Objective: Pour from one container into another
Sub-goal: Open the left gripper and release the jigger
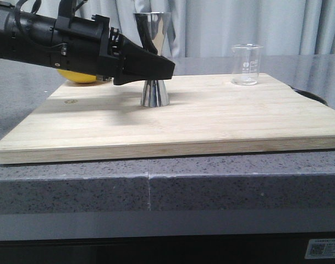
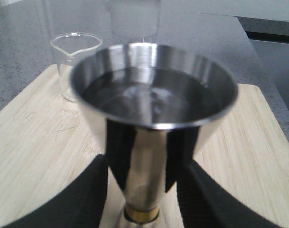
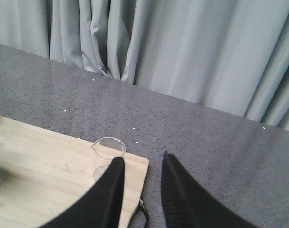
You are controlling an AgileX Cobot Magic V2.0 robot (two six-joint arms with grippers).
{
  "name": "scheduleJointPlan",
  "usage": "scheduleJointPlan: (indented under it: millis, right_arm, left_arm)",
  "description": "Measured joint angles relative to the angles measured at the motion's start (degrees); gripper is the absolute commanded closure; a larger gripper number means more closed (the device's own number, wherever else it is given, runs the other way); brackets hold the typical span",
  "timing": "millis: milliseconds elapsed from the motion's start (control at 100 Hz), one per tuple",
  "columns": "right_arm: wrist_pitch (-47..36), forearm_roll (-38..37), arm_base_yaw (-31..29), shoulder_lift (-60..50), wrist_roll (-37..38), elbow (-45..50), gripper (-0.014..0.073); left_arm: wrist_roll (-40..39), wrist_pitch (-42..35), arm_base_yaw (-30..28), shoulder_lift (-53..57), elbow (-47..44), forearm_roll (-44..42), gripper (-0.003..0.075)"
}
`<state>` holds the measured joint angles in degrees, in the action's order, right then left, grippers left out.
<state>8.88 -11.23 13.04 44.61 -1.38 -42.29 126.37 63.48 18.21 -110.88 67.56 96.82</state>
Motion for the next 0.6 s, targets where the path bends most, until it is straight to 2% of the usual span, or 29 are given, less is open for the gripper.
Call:
scheduleJointPlan:
  millis: [210,450,600]
  right_arm:
    - [-0.35,0.00,0.00,0.00,0.00,0.00,0.0428]
    - [-0.43,0.00,0.00,0.00,0.00,0.00,0.0428]
    - [-0.83,0.00,0.00,0.00,0.00,0.00,0.0428]
  left_arm:
    - [0.00,0.00,0.00,0.00,0.00,0.00,0.0364]
    - [-0.49,0.35,0.00,0.00,0.00,-0.57,0.0269]
    - [-1.59,0.35,0.00,0.00,0.00,-0.89,0.0267]
